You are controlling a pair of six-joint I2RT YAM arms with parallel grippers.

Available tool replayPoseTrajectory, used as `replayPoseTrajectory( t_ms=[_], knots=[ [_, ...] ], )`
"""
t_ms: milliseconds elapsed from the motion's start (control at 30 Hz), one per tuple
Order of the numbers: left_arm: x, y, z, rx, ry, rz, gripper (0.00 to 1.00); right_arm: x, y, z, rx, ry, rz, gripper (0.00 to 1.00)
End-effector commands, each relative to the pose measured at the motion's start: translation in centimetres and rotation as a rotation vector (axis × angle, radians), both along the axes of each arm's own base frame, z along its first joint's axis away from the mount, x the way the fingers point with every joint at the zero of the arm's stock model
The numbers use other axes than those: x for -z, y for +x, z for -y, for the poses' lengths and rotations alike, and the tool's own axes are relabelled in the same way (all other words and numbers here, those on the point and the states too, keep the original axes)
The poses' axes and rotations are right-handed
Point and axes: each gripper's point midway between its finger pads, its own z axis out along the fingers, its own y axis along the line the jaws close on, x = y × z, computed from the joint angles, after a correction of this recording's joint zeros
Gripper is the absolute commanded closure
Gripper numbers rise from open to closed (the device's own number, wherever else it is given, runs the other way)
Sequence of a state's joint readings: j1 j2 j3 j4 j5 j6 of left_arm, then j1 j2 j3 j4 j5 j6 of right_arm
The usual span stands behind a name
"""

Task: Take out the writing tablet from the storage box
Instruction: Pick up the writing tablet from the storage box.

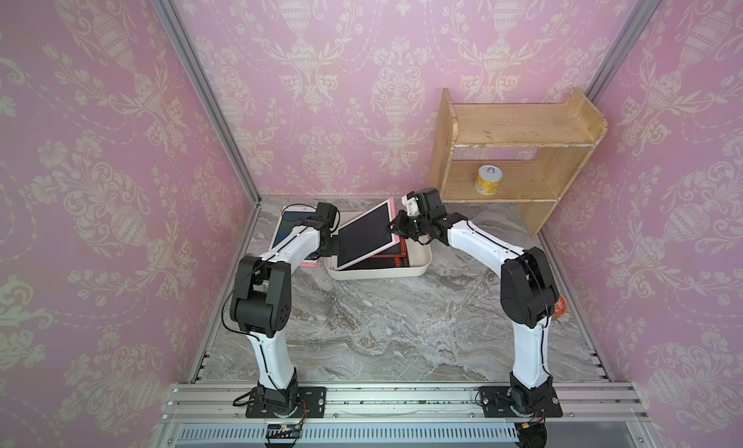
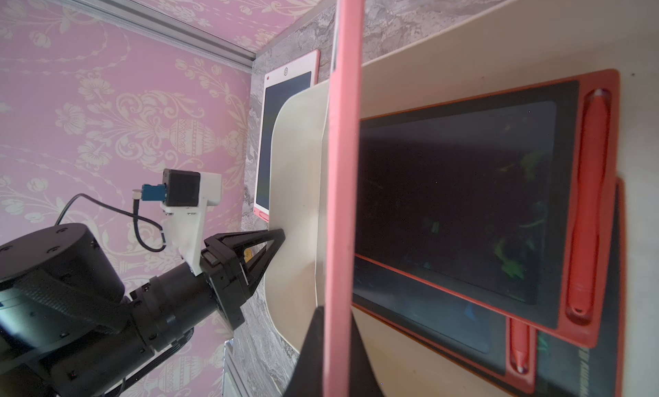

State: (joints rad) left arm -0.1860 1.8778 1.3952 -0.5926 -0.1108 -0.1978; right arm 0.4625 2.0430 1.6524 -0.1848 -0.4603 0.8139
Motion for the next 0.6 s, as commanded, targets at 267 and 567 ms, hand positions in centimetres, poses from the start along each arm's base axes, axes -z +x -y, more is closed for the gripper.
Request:
replayPoseTrajectory(
  t_ms=[267, 567],
  knots=[
    [-2.3, 1.4, -0.4, 0.024, 0.031, 0.06, 1.0, -1.6, -0.8, -0.3, 0.021, 0.037, 0.033, 1.0],
    [-1.5, 1.5, -0.3, 0.015, 0.018, 0.049, 1.0, -3.4, -1.0, 0.4, 0.057, 0.059, 0.065, 1.0]
  ],
)
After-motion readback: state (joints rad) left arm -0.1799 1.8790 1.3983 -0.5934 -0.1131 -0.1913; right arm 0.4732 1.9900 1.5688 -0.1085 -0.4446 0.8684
